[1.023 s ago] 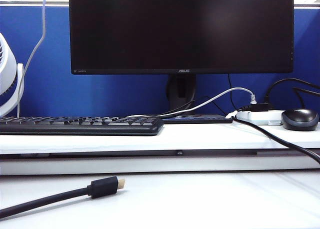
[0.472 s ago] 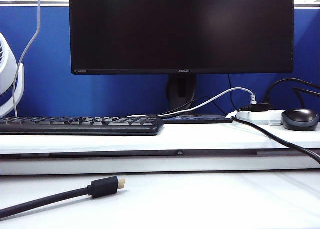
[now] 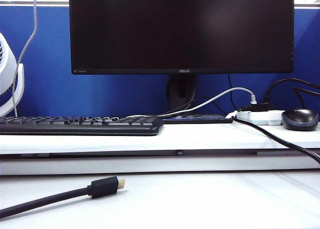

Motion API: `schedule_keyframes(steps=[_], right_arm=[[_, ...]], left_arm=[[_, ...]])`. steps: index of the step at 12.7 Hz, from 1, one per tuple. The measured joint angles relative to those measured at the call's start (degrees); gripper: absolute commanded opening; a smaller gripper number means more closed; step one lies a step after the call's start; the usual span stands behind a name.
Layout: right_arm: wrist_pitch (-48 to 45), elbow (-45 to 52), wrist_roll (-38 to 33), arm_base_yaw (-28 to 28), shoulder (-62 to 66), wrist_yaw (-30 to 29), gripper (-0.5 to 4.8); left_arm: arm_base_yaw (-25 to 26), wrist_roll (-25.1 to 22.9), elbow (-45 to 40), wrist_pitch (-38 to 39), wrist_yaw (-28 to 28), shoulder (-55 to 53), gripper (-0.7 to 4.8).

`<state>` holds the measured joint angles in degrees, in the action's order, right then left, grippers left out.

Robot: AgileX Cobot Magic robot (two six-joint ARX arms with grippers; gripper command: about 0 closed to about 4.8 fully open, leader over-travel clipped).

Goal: Pick up the Type-C charging cable and the charging base, insert one end of the Type-C charger into the corresponding slot on the base, and finally place the plugged-in charger back on the table.

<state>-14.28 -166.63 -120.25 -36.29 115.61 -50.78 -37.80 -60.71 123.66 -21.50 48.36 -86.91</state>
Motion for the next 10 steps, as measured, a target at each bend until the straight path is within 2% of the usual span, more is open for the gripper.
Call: schedule_keyframes(steps=[1, 5, 6, 8, 10], right_arm=[[0.0, 0.0, 0.0, 0.0, 0.0, 0.1, -0.04], [-0.3, 0.0, 0.1, 0.0, 0.0, -0.6, -0.04], [-1.0, 0.0, 0.1, 0.0, 0.0, -1.9, -0.05], [-4.0, -0.3, 0.4, -1.2, -0.8, -8.9, -0.05], [-5.3, -0.8, 1.3, -1.2, -1.2, -9.4, -0.05]], left_arm=[[0.0, -0.4, 0.0, -0.4, 0.1, -0.1, -0.06], [0.0, -1.4, 0.0, -1.3, -8.5, 0.2, -0.06], [0.1, -1.5, 0.0, -1.6, -10.4, 0.2, -0.06], [1.2, -1.4, 0.0, 0.1, -15.9, -0.2, -0.06], [0.8, -0.9, -0.7, 3.7, -13.6, -1.7, -0.06]])
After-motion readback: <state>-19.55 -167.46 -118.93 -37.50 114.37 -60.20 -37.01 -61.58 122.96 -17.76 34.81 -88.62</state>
